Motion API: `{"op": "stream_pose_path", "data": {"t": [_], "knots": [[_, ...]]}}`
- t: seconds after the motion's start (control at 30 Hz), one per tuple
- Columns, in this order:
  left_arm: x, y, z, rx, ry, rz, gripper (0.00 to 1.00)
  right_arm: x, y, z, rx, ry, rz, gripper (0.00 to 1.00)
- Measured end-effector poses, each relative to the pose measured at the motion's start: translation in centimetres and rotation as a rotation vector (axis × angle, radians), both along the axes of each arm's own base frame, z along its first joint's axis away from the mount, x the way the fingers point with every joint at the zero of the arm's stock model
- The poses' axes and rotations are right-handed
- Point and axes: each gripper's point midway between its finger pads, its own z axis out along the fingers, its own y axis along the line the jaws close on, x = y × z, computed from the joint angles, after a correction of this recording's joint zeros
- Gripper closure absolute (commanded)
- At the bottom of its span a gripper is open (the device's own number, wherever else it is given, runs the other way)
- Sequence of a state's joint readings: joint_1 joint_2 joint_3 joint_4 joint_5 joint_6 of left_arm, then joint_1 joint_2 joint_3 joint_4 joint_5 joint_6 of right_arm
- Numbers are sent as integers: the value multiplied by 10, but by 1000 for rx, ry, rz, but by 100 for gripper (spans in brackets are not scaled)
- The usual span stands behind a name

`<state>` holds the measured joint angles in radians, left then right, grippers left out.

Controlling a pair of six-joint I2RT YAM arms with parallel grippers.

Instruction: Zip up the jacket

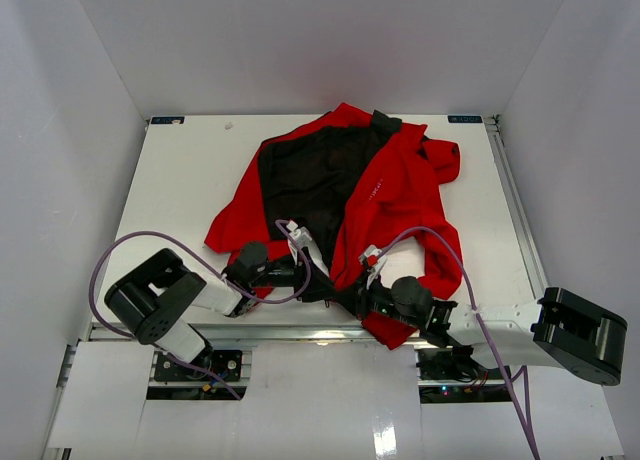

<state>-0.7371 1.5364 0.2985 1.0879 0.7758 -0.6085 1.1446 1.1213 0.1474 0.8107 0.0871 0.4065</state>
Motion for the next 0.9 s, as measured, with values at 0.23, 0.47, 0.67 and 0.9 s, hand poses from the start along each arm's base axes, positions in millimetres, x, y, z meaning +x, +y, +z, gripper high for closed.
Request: {"op": "stream_pose_path", "data": {"t": [0.23,0.47,0.67,0.9], "knots": [[5,-2,-6,57,16,7,49,1,-3,-5,-17,1,-13,92],[5,-3,-12,94,40,7,82,1,-7,-12,-42,7,-16,91],[3,-4,-8,76,57,-6,100,-1,-5,-8,-33,-9,2,61],[2,-6,4,32,59,-15,100,-3,-3,4,18,-33,15,53]]}}
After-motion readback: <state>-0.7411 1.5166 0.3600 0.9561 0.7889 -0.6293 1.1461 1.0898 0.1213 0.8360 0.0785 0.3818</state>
